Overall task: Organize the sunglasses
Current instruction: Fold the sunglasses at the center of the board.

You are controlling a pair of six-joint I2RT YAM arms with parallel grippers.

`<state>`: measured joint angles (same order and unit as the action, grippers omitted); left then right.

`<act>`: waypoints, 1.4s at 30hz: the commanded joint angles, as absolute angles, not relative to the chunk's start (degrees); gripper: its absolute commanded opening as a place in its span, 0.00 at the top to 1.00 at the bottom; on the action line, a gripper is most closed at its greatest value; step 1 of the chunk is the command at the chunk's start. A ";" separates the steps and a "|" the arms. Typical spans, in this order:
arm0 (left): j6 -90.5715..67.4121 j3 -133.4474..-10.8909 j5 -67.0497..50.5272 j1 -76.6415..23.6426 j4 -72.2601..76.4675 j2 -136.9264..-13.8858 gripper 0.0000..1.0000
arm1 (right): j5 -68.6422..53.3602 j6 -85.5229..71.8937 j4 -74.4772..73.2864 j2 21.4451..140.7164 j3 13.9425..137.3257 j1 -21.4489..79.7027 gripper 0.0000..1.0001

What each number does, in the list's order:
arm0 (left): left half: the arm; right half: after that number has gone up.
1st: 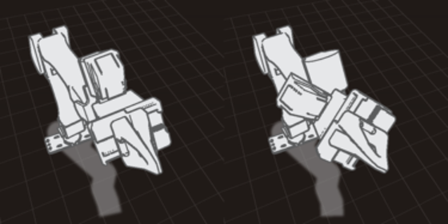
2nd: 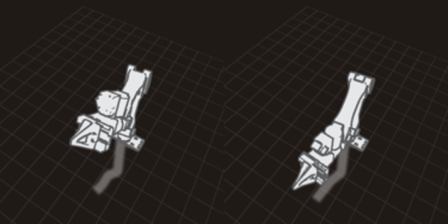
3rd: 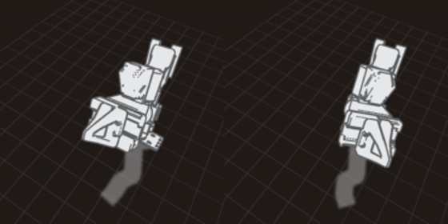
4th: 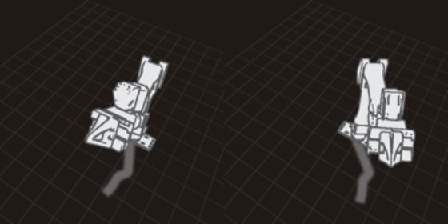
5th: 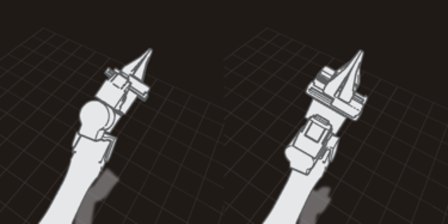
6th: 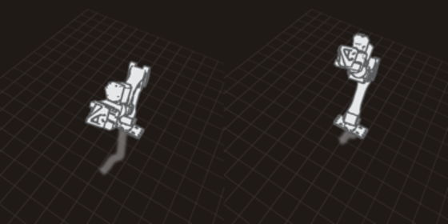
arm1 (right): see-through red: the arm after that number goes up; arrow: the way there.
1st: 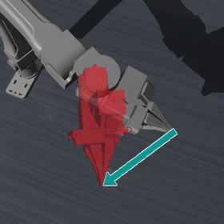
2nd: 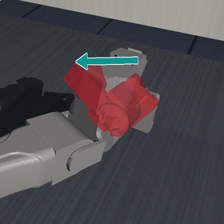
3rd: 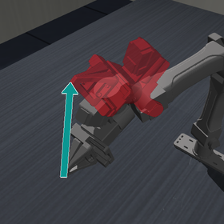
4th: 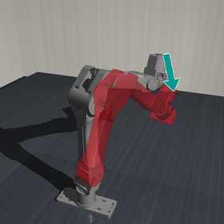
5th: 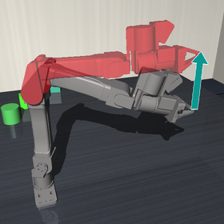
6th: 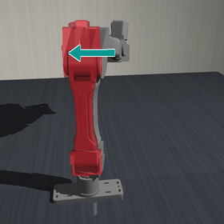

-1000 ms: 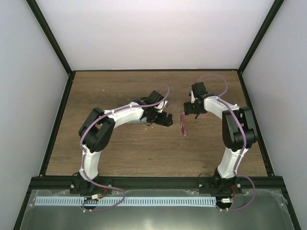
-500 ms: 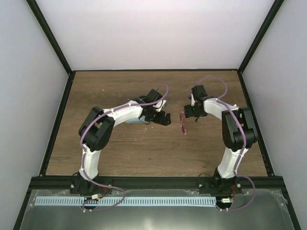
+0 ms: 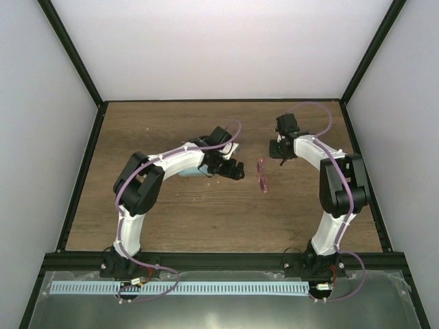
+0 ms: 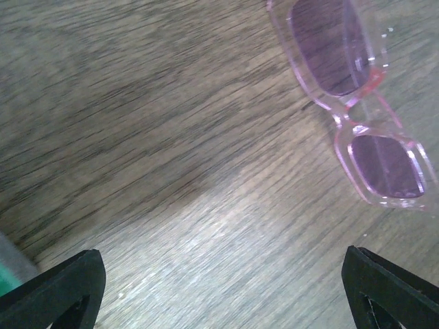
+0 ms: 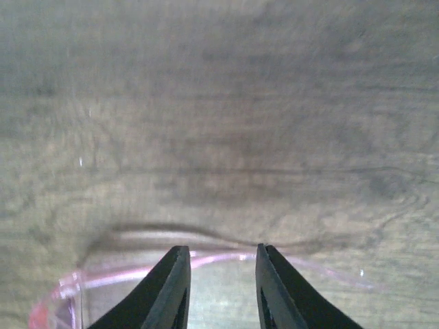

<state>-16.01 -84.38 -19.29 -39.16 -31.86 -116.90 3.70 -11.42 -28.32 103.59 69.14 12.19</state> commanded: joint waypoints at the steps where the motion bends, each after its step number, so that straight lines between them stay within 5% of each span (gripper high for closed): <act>1: -13.27 -88.31 -22.76 -41.24 -34.40 -119.00 0.04 | 5.53 -14.24 -30.43 107.35 75.82 10.42 0.74; 29: -23.19 -88.69 -25.52 -51.67 -34.91 -129.27 0.11 | 2.84 -16.17 -32.61 111.30 73.41 7.25 0.71; 42: -28.06 -94.77 -29.99 -52.05 -32.48 -134.93 0.33 | -1.16 -17.67 -32.64 107.49 68.09 7.18 0.87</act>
